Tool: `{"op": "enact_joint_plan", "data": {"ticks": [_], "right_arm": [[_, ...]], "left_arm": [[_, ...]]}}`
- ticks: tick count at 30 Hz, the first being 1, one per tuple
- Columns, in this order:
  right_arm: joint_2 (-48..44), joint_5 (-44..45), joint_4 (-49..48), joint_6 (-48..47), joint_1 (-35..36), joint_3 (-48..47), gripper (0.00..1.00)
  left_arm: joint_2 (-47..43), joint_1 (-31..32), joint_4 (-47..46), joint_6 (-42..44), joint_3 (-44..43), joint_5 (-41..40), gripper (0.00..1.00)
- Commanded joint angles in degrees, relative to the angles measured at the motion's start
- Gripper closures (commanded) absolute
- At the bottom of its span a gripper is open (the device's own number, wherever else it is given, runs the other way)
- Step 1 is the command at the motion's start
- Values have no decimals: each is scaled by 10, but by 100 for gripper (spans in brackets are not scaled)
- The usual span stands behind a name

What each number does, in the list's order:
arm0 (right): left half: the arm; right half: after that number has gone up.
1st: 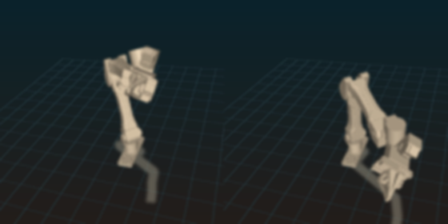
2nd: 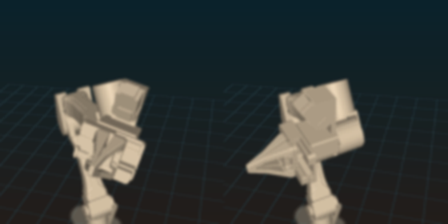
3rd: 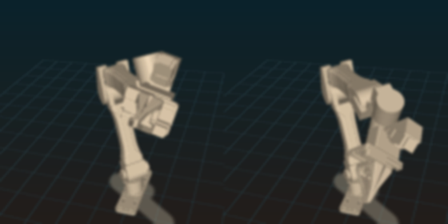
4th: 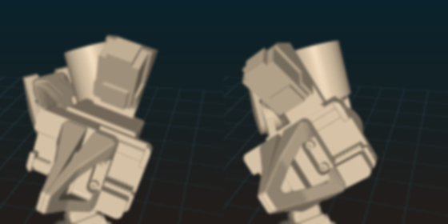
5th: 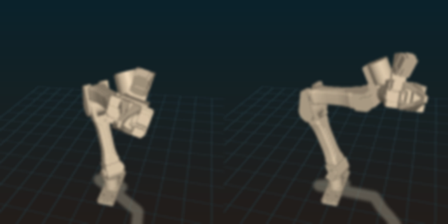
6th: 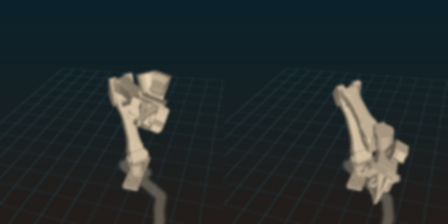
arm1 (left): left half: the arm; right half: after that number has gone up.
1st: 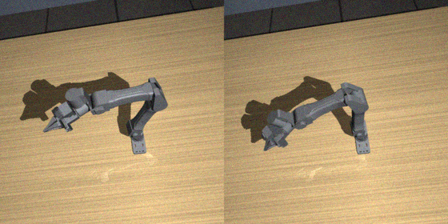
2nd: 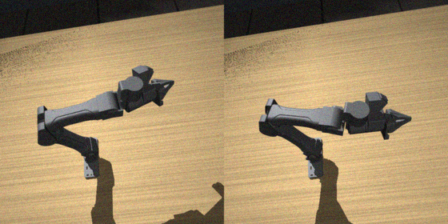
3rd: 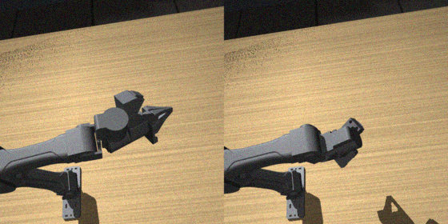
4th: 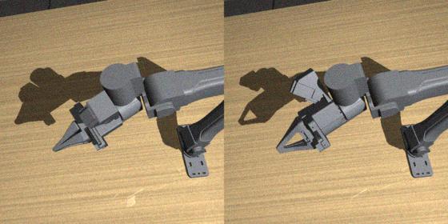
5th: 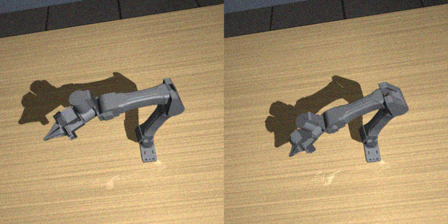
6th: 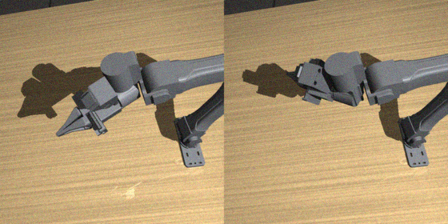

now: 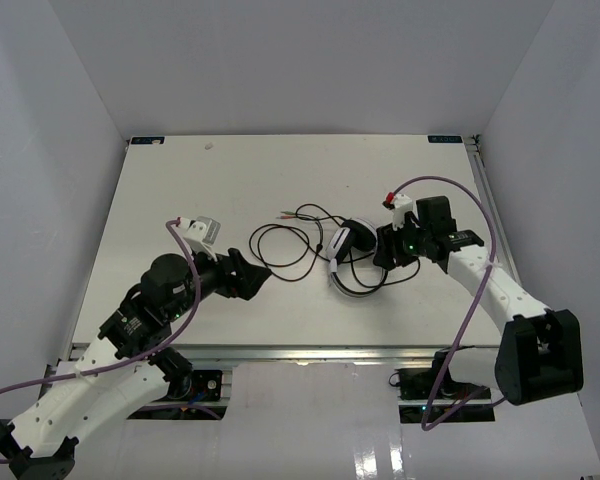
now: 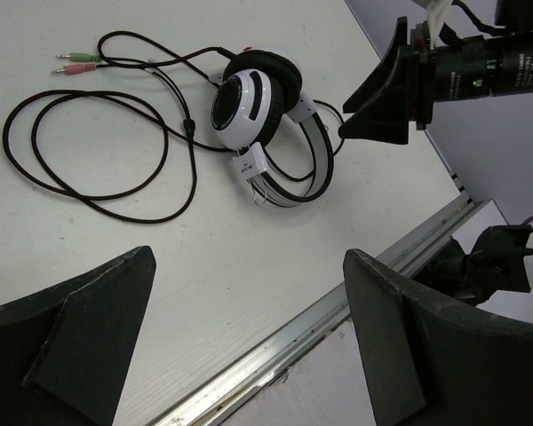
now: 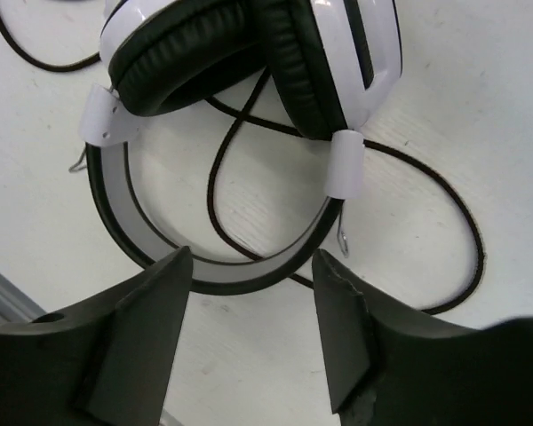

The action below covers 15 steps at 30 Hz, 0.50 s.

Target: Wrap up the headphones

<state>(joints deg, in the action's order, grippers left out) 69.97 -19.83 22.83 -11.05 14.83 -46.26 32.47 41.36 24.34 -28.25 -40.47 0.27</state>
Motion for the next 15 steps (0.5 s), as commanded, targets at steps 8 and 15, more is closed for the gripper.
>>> {"op": "enact_joint_plan", "data": {"ticks": [8, 15], "right_arm": [[73, 45, 39, 189, 0, -7, 56], [34, 91, 53, 168, 11, -6, 48]], "left_arm": [[-32, -2, -6, -11, 14, 5, 2], [-33, -1, -5, -10, 19, 5, 2]]}}
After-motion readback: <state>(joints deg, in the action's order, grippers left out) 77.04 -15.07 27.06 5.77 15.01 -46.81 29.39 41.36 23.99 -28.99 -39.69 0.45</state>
